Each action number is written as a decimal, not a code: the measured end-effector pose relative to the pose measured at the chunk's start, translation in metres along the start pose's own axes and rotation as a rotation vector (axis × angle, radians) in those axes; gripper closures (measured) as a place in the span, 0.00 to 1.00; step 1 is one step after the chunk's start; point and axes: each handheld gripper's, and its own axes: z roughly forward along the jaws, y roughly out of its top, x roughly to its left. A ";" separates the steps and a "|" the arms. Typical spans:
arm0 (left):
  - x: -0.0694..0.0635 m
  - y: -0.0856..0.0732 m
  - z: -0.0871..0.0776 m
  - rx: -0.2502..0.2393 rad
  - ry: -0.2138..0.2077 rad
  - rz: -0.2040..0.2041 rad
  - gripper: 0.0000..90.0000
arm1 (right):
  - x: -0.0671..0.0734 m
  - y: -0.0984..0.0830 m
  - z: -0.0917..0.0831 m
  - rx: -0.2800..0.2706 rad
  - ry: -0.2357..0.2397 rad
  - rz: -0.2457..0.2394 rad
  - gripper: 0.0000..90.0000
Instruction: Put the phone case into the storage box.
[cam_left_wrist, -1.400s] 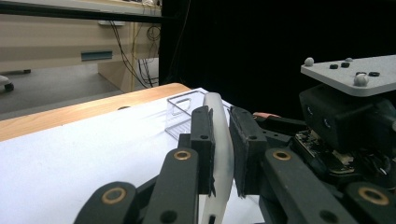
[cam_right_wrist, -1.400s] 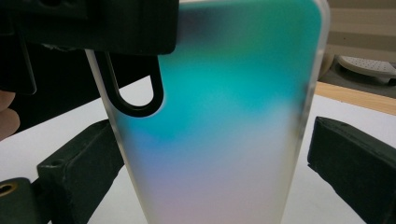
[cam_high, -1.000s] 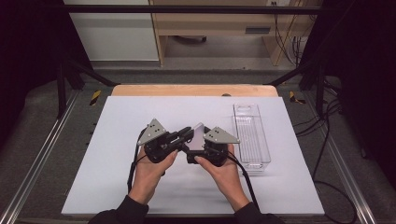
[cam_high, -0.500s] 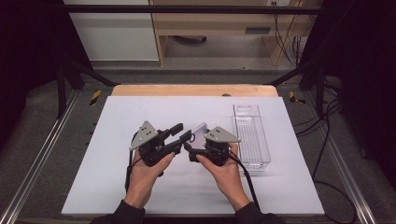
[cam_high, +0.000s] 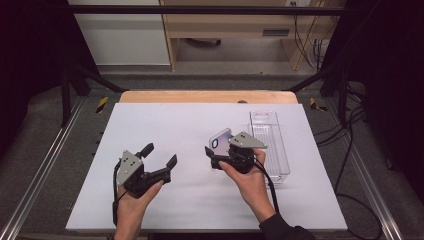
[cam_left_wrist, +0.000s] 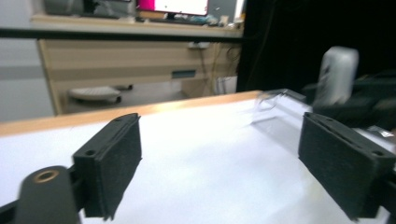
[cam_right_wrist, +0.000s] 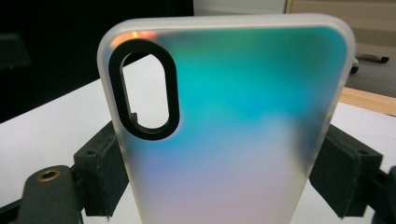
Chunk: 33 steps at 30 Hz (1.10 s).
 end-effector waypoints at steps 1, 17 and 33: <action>0.002 -0.005 -0.002 0.004 0.009 0.001 0.11 | -0.001 0.001 -0.001 -0.001 0.000 0.003 0.19; 0.040 -0.041 -0.027 -0.009 -0.001 0.046 0.04 | -0.019 0.015 -0.014 -0.010 -0.010 0.026 0.19; 0.030 -0.045 -0.020 0.015 -0.033 0.059 0.04 | -0.042 0.058 -0.021 0.001 -0.040 0.058 0.19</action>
